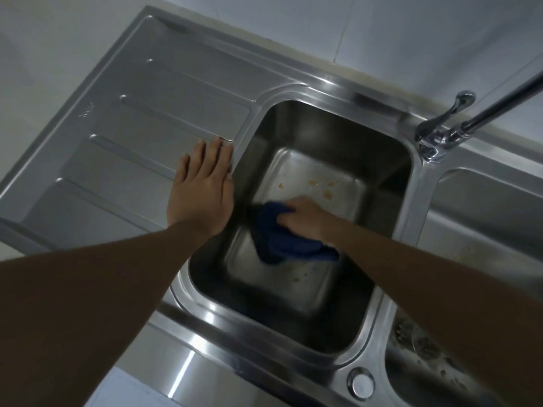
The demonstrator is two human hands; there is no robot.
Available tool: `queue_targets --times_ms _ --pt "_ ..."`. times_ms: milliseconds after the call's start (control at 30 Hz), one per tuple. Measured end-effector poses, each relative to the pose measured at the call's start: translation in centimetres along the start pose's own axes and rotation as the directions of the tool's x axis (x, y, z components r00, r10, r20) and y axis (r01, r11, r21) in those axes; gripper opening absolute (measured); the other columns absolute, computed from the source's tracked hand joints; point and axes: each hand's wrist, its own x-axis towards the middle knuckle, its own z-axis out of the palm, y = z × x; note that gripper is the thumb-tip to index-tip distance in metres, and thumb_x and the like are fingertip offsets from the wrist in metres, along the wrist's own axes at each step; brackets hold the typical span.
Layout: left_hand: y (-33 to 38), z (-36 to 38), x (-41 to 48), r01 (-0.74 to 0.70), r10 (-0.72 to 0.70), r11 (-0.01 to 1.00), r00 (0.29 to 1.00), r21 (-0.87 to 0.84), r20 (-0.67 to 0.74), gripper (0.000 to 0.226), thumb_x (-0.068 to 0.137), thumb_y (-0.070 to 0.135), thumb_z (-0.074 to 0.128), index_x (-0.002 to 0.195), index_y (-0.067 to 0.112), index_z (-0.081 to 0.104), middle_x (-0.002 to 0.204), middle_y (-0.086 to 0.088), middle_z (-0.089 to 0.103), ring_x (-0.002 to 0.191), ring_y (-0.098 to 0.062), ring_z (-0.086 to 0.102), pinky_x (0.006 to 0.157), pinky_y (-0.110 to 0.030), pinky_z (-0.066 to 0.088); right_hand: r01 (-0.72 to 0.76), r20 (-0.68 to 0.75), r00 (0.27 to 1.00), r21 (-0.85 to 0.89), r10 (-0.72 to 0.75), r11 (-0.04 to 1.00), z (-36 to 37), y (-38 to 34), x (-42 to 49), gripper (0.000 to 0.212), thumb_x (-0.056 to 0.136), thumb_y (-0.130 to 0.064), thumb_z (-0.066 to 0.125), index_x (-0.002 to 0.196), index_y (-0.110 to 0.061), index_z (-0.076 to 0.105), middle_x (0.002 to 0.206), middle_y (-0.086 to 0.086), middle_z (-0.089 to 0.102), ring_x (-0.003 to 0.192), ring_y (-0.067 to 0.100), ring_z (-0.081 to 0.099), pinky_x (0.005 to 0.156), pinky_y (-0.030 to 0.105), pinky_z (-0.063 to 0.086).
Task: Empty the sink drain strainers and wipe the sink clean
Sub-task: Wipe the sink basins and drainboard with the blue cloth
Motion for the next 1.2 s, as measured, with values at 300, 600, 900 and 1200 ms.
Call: queue_targets --times_ms 300,600,900,1200 --pt "0.0 0.1 0.0 0.001 -0.001 1.000 1.000 0.015 0.001 0.060 0.103 0.040 0.008 0.160 0.023 0.007 0.168 0.000 0.004 0.155 -0.023 -0.001 0.125 -0.047 0.008 0.020 -0.225 0.958 -0.562 -0.176 0.827 -1.4 2.5 7.6 0.071 0.093 -0.025 0.055 0.157 -0.025 0.023 0.166 0.003 0.014 0.145 0.040 0.018 0.115 0.052 0.024" --pt "0.2 -0.1 0.0 0.011 -0.011 1.000 1.000 0.002 0.014 0.059 0.103 0.039 0.012 0.160 0.023 0.007 0.168 0.001 0.004 0.155 -0.022 -0.002 0.125 -0.046 0.007 -0.143 -0.375 0.921 -0.571 -0.102 0.808 0.1 5.8 7.9 0.064 0.098 -0.048 0.044 0.156 -0.035 0.020 0.168 -0.003 0.005 0.151 0.037 0.010 0.117 0.053 0.018" --pt "0.6 -0.4 -0.1 0.027 -0.027 1.000 0.999 -0.002 0.029 0.060 0.102 0.037 0.014 0.160 0.022 0.008 0.168 0.000 0.005 0.155 -0.023 -0.001 0.125 -0.047 0.008 -0.487 -0.678 0.551 0.212 0.486 0.847 1.3 6.6 5.4 0.059 0.098 -0.028 0.052 0.151 -0.025 0.028 0.167 -0.004 0.004 0.152 0.031 0.003 0.120 0.049 0.012" --pt "0.5 -0.4 -0.1 0.022 -0.023 0.999 0.999 0.027 0.041 0.059 0.103 0.038 0.011 0.160 0.023 0.003 0.168 0.001 -0.002 0.154 -0.023 -0.007 0.125 -0.046 0.004 -0.031 -0.397 0.903 -0.440 -0.163 0.897 3.2 4.2 7.9 0.061 0.092 -0.029 0.057 0.150 -0.034 0.038 0.166 -0.008 0.015 0.150 0.034 0.012 0.110 0.050 0.024"
